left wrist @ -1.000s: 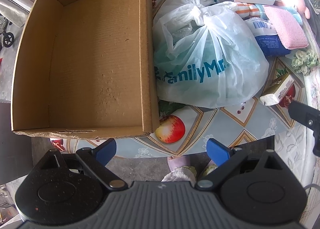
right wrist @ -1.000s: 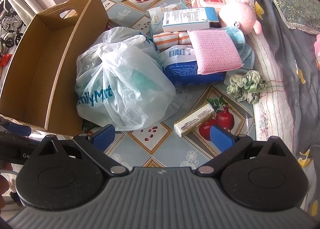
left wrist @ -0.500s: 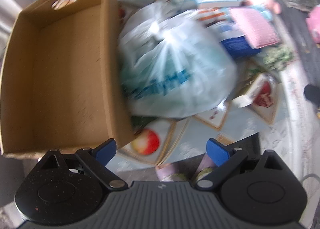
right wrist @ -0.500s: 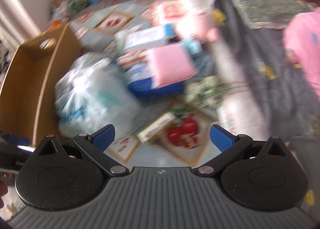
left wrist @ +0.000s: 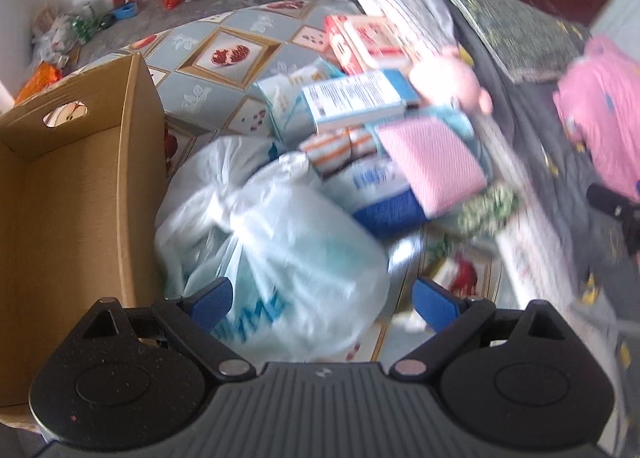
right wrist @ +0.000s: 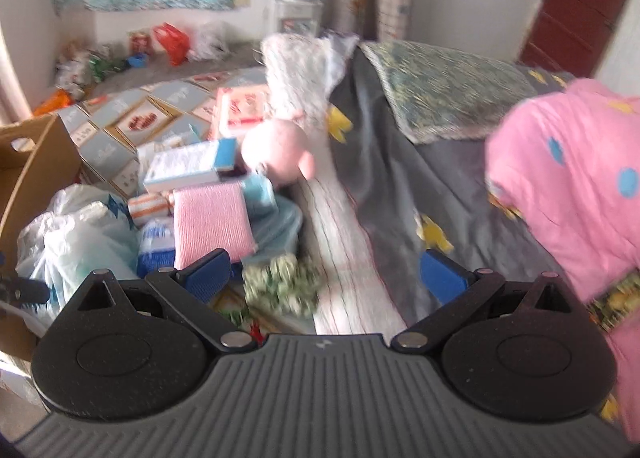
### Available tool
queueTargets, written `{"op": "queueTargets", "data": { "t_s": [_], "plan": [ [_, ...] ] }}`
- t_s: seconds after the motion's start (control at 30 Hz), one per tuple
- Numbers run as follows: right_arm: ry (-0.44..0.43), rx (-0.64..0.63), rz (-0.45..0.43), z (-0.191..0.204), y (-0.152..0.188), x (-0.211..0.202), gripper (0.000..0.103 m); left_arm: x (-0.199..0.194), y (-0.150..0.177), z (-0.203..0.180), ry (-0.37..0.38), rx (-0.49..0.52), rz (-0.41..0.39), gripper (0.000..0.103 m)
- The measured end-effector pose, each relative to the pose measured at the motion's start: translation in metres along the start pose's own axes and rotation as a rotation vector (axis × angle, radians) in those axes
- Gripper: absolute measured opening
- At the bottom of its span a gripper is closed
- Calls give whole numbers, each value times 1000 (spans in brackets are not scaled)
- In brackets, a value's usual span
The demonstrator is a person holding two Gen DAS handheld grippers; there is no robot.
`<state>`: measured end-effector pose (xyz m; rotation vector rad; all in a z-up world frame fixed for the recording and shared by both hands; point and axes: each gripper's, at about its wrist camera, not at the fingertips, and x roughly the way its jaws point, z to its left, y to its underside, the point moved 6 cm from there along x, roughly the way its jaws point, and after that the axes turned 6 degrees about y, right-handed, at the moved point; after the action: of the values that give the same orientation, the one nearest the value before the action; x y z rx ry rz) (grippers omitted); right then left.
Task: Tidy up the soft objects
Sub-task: 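Reach the right tool to the pink mesh sponge and close on it, then carry the pink sponge in the right tool over the cardboard box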
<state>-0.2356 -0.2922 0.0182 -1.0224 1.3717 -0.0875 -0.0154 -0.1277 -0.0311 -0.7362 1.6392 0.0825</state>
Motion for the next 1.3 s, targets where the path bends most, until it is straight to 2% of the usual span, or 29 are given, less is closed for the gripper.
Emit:
{"op": "queueTargets", "data": {
  "t_s": [0.1,0.2,0.33,0.43,0.47,0.53,0.6,0.7,0.9,1.1,1.3],
  "plan": [
    [-123,19,-34,-8,-18,20,102,7,-20,-1,19,-24,-58,97],
    [-308,104,-31,-11,-37,42,102,17,-39,-2,13,-41,-95,96],
    [-527,207,44,-6,-51,76,101,34,-60,-3,54,-124,-124,90],
    [-624,228,113,9,-52,99,96,55,-70,-10,78,-166,-94,84],
    [-646,237,140,14,-51,107,91,63,-73,-14,75,-164,-72,81],
    [-673,250,195,23,-46,123,80,75,-74,-21,73,-154,-43,79],
    [-686,262,250,27,-39,136,65,87,-75,-27,83,-172,-6,78],
    [-692,280,307,30,-32,152,54,98,-77,-37,140,-186,17,70],
    [-722,294,387,38,-28,175,45,109,-86,-56,225,-159,39,61],
    [-710,303,457,40,-21,191,39,126,-93,-63,231,-150,83,51],
    [-727,345,496,38,-15,198,38,132,-95,-65,200,-130,87,43]
  ]
}}
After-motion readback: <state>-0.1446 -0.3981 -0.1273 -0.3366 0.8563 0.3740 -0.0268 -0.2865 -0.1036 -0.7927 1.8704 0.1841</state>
